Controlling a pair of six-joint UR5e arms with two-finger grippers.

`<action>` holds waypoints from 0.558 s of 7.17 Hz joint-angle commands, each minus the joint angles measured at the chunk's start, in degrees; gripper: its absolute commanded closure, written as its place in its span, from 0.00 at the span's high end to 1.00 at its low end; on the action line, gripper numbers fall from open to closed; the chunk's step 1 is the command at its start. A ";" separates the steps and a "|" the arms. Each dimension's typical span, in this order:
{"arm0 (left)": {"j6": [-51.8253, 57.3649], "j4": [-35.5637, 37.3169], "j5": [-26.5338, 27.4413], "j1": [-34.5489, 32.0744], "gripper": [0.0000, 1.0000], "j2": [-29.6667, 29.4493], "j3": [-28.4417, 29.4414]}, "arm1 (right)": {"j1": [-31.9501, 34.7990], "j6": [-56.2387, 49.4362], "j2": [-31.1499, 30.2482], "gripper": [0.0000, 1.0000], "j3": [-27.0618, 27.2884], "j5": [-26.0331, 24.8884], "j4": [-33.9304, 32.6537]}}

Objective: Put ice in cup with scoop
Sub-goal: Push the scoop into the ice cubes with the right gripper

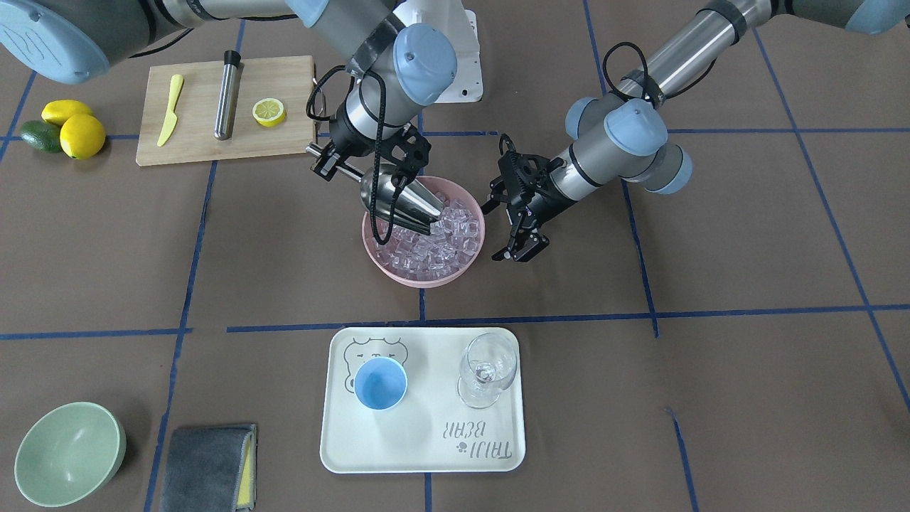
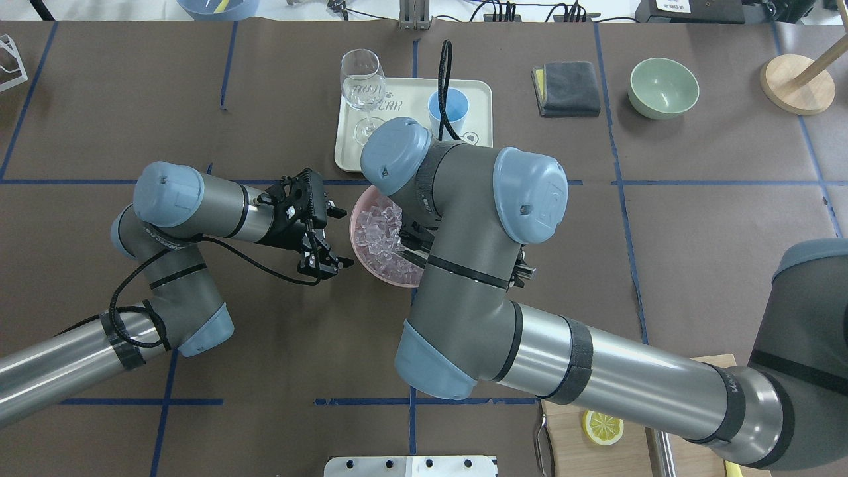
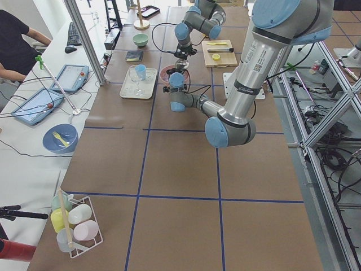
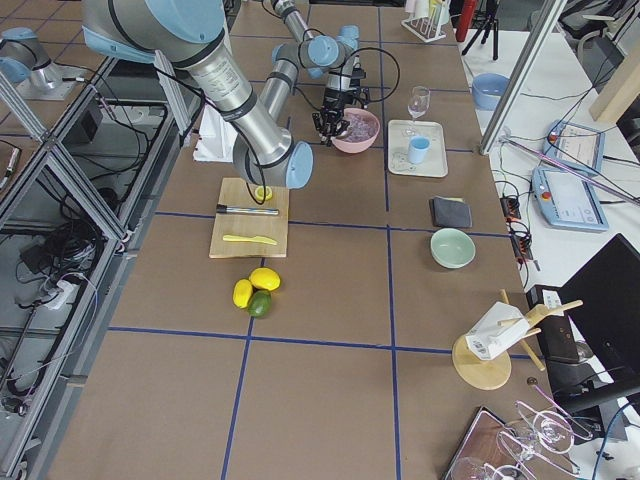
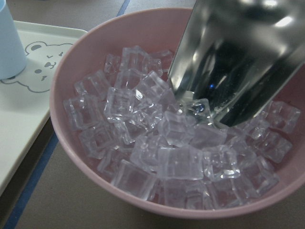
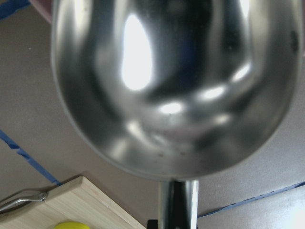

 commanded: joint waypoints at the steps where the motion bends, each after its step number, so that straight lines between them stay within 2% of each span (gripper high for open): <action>1: 0.02 -0.94 0.00 0.03 1.00 0.39 0.00 | 0.98 0.45 0.92 0.00 -0.29 1.10 -1.84; 4: 0.02 -1.30 0.00 0.03 1.00 0.74 0.00 | 1.25 4.67 2.49 0.00 -3.70 3.12 1.23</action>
